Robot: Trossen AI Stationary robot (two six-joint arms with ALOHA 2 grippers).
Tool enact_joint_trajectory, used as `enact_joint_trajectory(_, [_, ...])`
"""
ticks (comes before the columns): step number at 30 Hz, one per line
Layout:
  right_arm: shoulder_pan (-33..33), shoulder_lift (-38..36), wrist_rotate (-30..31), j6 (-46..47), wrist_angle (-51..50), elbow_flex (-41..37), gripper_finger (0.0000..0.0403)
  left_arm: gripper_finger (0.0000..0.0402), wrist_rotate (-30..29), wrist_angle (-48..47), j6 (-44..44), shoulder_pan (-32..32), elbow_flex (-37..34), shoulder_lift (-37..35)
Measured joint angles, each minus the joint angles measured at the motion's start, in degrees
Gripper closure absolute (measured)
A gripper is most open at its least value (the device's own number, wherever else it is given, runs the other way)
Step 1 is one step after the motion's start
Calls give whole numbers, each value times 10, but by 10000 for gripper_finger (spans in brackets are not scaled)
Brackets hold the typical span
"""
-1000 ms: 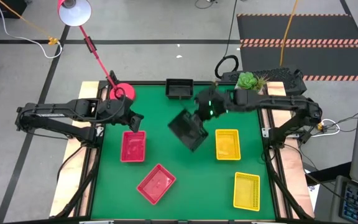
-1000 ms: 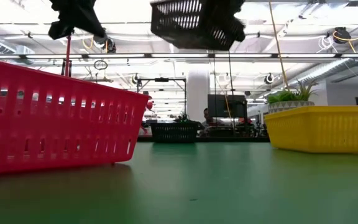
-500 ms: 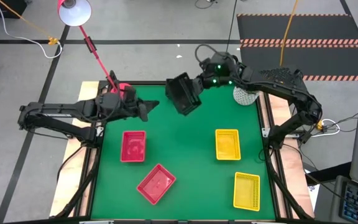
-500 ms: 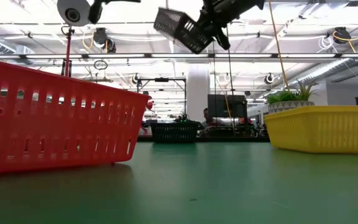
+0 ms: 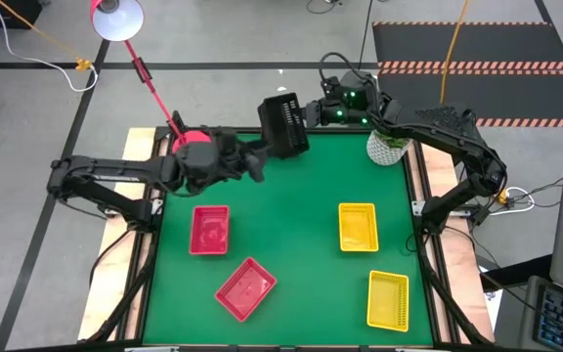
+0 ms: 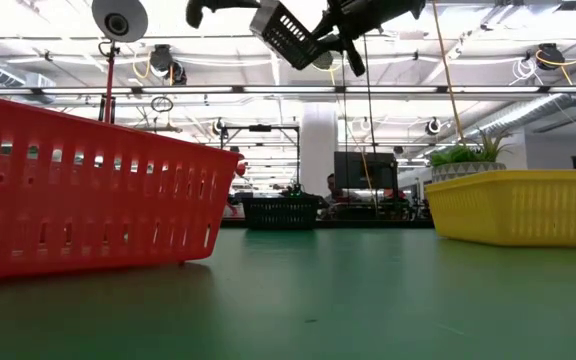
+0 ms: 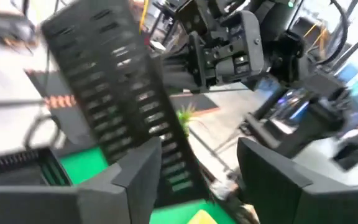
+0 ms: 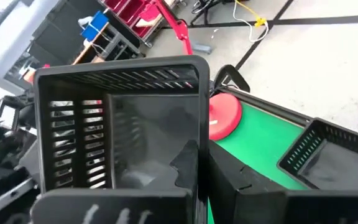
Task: Stack baskets by color
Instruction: Stack the bottom black bin on the top stacked black bins
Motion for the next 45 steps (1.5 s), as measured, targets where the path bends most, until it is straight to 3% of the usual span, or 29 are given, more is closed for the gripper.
enact_joint_trajectory(4, [0, 0, 5, 23, -1, 0, 390, 179, -49, -11, 63, 0, 51, 49])
enact_joint_trajectory(12, [0, 0, 45, 24, -1, 0, 390, 178, -177, -85, 70, -1, 120, 102])
enact_joint_trajectory(19, [5, 0, 79, 24, 0, 0, 390, 196, -180, -120, 57, 17, 125, 106])
enact_joint_trajectory(35, [39, 0, 210, 7, 4, 0, 388, 385, -116, -130, 54, 79, 125, 105])
enact_joint_trajectory(41, [42, 0, 209, 4, 1, 0, 364, 383, -113, -130, 54, 92, 125, 105])
enact_joint_trajectory(45, [34, -11, 170, -9, -22, 0, 327, 393, -109, -130, 55, 97, 125, 103])
